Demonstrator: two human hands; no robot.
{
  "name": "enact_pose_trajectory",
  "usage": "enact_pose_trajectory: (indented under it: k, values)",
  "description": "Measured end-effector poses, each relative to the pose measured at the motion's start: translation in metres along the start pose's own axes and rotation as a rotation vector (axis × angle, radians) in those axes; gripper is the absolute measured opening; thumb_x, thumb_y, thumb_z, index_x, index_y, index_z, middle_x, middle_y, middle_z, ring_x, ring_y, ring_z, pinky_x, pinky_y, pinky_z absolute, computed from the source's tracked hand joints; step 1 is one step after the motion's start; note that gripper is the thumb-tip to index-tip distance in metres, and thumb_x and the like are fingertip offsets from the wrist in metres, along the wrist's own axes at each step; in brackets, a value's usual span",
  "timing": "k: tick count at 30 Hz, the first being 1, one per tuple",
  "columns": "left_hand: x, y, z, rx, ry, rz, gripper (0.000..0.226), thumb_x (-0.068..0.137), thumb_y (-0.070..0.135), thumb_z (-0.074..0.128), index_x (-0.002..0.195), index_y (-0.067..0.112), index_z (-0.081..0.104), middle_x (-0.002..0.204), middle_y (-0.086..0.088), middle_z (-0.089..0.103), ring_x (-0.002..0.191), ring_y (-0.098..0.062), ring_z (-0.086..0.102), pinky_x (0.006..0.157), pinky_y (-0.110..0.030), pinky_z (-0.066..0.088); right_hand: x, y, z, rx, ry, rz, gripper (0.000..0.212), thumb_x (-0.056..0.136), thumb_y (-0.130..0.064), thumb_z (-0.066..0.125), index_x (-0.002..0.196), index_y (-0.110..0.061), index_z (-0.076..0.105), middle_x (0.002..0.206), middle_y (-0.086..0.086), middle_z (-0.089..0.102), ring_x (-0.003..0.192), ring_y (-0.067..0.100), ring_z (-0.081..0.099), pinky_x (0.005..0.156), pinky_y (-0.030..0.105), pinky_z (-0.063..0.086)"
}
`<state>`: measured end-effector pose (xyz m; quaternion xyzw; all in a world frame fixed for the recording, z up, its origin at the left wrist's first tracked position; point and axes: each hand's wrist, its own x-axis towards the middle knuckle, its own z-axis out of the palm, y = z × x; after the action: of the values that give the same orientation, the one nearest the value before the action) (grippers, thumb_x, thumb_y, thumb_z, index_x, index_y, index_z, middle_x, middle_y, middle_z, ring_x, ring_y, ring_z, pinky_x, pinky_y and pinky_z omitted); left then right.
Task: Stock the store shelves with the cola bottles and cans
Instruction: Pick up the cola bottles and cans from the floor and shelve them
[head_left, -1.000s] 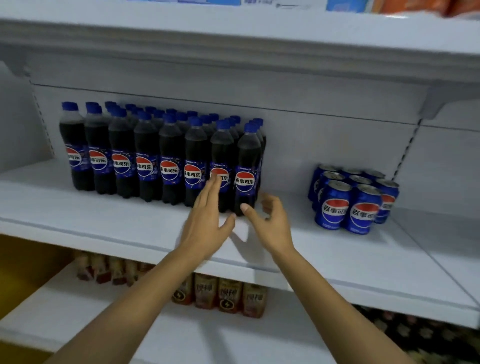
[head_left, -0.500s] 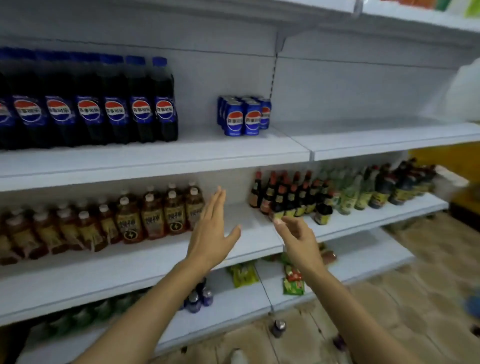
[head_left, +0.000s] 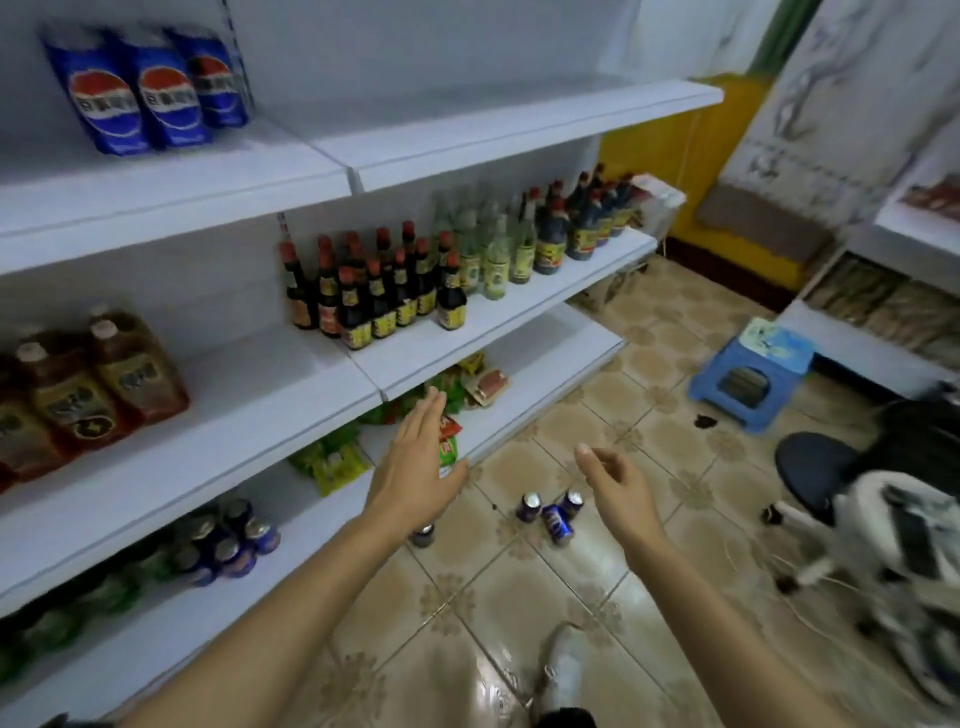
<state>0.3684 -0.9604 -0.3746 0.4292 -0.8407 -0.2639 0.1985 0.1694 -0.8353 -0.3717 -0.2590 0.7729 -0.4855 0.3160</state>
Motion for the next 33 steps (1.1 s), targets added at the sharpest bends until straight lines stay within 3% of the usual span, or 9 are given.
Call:
enact_pose_trajectory:
  k: [5,8,11,15,19,24,26,28,33]
  values:
    - [0.073,0.032,0.09,-0.052,-0.132,-0.061,0.082,0.091,0.035,0.059,0.153,0.018,0.007,0.16,0.003,0.007,0.146,-0.014,0.012,0.117,-0.031,0.021,0.082,0.036,-0.059,-0.071,0.017,0.078,0.031,0.09,-0.047,0.058,0.11,-0.022,0.057,0.097,-0.014,0.06,0.088,-0.002,0.056,0.072,0.021,0.043]
    - [0.115,0.04,0.147,-0.067,-0.225,-0.165,0.084,0.089,0.035,0.061,0.152,0.017,0.008,0.16,0.002,0.01,0.146,-0.014,0.013,0.116,-0.03,0.019,0.14,0.061,-0.091,-0.144,-0.013,0.171,0.032,0.091,-0.042,0.061,0.114,-0.02,0.056,0.096,-0.011,0.06,0.087,0.002,0.056,0.078,0.029,0.046]
    - [0.15,0.036,0.203,-0.108,-0.268,-0.296,0.084,0.089,0.034,0.063,0.153,0.019,0.011,0.159,0.002,0.016,0.144,-0.017,0.019,0.115,-0.033,0.023,0.195,0.095,-0.116,-0.213,-0.069,0.267,0.035,0.088,-0.04,0.065,0.114,-0.017,0.058,0.098,-0.005,0.062,0.089,0.007,0.059,0.077,0.029,0.047]
    - [0.179,0.007,0.271,-0.101,-0.37,-0.4,0.082,0.09,0.034,0.061,0.153,0.021,0.009,0.159,0.005,0.014,0.145,-0.014,0.017,0.114,-0.03,0.017,0.265,0.153,-0.121,-0.306,-0.132,0.391,0.037,0.087,-0.04,0.067,0.114,-0.016,0.06,0.093,-0.007,0.061,0.088,0.011,0.058,0.08,0.03,0.044]
    - [0.199,-0.035,0.348,-0.172,-0.44,-0.524,0.073,0.09,0.03,0.062,0.15,0.016,0.022,0.154,0.002,0.026,0.141,-0.016,0.027,0.11,-0.027,0.026,0.322,0.23,-0.096,-0.37,-0.193,0.499,0.04,0.087,-0.042,0.067,0.115,-0.015,0.06,0.096,0.0,0.066,0.081,0.01,0.06,0.072,0.026,0.041]
    - [0.216,-0.105,0.485,-0.458,-0.625,-0.93,0.044,0.089,0.005,0.063,0.131,0.005,0.049,0.109,-0.001,0.062,0.093,-0.013,0.059,0.072,-0.013,0.046,0.382,0.362,-0.047,-0.456,-0.311,0.648,0.041,0.088,-0.039,0.066,0.118,-0.013,0.057,0.095,0.007,0.07,0.077,0.021,0.061,0.064,0.027,0.041]
    - [0.221,-0.135,0.548,-0.547,-0.662,-1.035,0.049,0.082,0.001,0.067,0.128,-0.001,0.049,0.104,-0.011,0.063,0.097,-0.026,0.062,0.085,-0.029,0.052,0.405,0.421,-0.023,-0.493,-0.318,0.686,0.044,0.088,-0.042,0.065,0.121,-0.015,0.056,0.096,0.003,0.068,0.081,0.02,0.06,0.062,0.025,0.04]
    - [0.224,-0.162,0.602,-0.577,-0.693,-1.058,0.05,0.081,0.007,0.07,0.127,0.001,0.05,0.106,-0.013,0.064,0.099,-0.027,0.06,0.094,-0.045,0.049,0.425,0.479,0.002,-0.55,-0.36,0.706,0.049,0.088,-0.046,0.063,0.126,-0.016,0.052,0.103,0.003,0.065,0.084,0.018,0.057,0.062,0.025,0.037]
    - [0.235,-0.21,0.696,-0.495,-0.692,-1.036,0.038,0.088,0.026,0.063,0.119,0.006,0.058,0.113,-0.011,0.064,0.109,-0.029,0.059,0.085,-0.028,0.043,0.469,0.598,0.068,-0.62,-0.303,0.675,0.073,0.082,-0.049,0.069,0.139,-0.011,0.041,0.134,0.009,0.054,0.112,0.024,0.056,0.08,0.027,0.041]
